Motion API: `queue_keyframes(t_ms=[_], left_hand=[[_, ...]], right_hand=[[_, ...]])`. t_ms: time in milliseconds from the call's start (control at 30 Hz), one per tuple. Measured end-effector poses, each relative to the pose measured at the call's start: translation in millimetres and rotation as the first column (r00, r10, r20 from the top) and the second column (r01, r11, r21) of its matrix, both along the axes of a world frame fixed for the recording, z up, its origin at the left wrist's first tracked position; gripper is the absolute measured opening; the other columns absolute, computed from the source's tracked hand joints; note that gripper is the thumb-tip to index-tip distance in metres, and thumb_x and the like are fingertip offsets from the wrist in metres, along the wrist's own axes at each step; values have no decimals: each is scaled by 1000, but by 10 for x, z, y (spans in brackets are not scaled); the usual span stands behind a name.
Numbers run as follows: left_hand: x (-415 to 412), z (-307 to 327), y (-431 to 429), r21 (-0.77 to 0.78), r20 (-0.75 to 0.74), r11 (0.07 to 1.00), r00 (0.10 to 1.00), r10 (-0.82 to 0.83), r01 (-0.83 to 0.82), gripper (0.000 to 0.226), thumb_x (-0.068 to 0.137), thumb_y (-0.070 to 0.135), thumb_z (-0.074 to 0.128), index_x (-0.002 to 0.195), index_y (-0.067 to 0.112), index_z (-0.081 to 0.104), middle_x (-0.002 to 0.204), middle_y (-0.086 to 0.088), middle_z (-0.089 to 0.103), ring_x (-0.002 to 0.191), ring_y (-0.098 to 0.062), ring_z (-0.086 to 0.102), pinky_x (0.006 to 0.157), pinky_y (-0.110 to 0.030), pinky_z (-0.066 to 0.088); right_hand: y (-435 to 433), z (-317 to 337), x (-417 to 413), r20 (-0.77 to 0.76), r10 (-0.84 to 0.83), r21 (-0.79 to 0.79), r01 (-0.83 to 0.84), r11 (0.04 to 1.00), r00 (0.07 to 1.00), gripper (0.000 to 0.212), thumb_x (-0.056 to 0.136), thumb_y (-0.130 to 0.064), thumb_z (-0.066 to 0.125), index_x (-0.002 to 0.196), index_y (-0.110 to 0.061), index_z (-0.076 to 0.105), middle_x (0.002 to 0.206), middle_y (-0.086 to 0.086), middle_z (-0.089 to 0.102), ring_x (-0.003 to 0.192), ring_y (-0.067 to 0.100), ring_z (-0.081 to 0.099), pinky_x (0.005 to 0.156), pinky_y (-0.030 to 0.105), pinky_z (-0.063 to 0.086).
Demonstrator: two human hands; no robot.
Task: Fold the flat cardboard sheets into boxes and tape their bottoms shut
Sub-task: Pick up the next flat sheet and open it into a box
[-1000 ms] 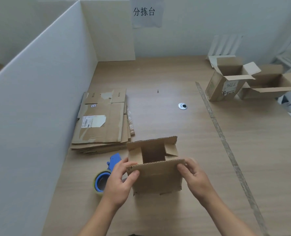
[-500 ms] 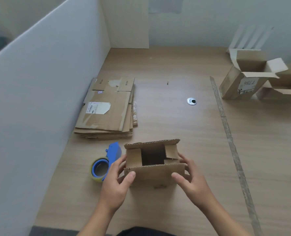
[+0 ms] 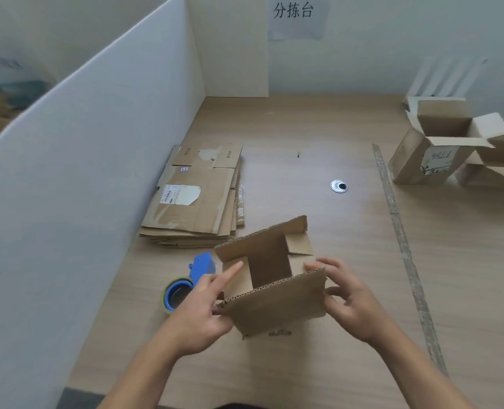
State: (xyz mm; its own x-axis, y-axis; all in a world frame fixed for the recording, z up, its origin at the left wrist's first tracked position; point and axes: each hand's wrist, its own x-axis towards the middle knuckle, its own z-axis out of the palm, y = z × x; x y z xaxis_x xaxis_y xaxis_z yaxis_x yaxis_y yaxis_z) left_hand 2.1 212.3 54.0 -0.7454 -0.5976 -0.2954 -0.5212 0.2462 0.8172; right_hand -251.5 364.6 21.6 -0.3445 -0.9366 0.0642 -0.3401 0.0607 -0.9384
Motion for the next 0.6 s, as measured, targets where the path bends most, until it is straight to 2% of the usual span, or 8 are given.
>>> queue_keyframes(t_ms=[100, 167, 233, 300, 400, 467, 500, 600], left_hand=[[21, 93, -81, -171, 300, 946, 929, -215, 274, 86, 87, 13, 50, 137, 72, 10, 121, 14, 37, 106, 0, 51, 87, -8, 40], [3, 98, -66, -245, 428, 887, 864, -263, 392, 82, 97, 16, 43, 133, 76, -1, 124, 11, 35, 104, -12, 51, 89, -20, 42], [-30, 116, -28, -287, 489, 846, 828, -274, 450, 74, 103, 21, 34, 130, 76, -7, 117, 8, 35, 91, -17, 47, 79, -25, 38], [-79, 158, -7, -267, 541, 832, 790, -288, 486, 72, 105, 20, 30, 134, 75, -6, 109, 6, 32, 81, -17, 41, 73, -26, 33], [-166, 161, 38, -256, 647, 779, 700, -302, 573, 80, 100, 9, 31, 141, 71, 2, 118, -4, 34, 80, -21, 41, 72, -28, 37], [-202, 145, 17, -262, 641, 773, 703, -307, 577, 76, 99, 10, 35, 142, 68, 12, 114, -3, 37, 84, -22, 45, 75, -29, 40], [-198, 148, -13, -256, 601, 796, 736, -313, 548, 70, 98, 14, 38, 139, 66, 18, 109, 1, 40, 87, -21, 48, 77, -29, 42], [-105, 106, -92, -165, 320, 924, 905, -280, 344, 55, 95, 22, 49, 126, 64, 33, 114, 11, 56, 104, -5, 60, 89, -29, 51]], right_hand=[[42, 121, -114, -195, 208, 157, -179, 971, 958, 68, 86, -9, 50, 130, -61, 48, 129, -11, 39, 112, 6, 52, 86, 14, 47], [41, 159, -127, -350, 384, 348, -262, 900, 855, 83, 88, -7, 46, 135, -72, 27, 123, -12, 34, 97, 6, 50, 84, 18, 44], [36, 198, -92, -397, 529, 516, -294, 805, 750, 90, 94, -4, 39, 130, -81, 11, 122, -13, 28, 83, 3, 46, 80, 23, 40], [36, 259, -46, -385, 580, 587, -294, 754, 718, 91, 97, -2, 34, 128, -83, 7, 125, -10, 28, 78, 5, 42, 76, 26, 38], [19, 277, -27, -432, 596, 614, -264, 744, 677, 84, 96, -1, 35, 132, -74, 15, 123, -6, 30, 87, 19, 46, 78, 33, 45], [29, 239, -54, -428, 571, 596, -257, 761, 700, 73, 96, -7, 42, 131, -67, 22, 119, -7, 32, 92, 20, 50, 83, 34, 47], [42, 227, -82, -417, 534, 562, -253, 787, 735, 67, 96, -10, 47, 128, -64, 25, 118, -8, 34, 96, 18, 53, 85, 34, 48], [122, 173, -188, -290, 266, 338, -161, 927, 919, 59, 92, -7, 58, 114, -58, 36, 122, -18, 47, 111, -5, 57, 87, 24, 53]])
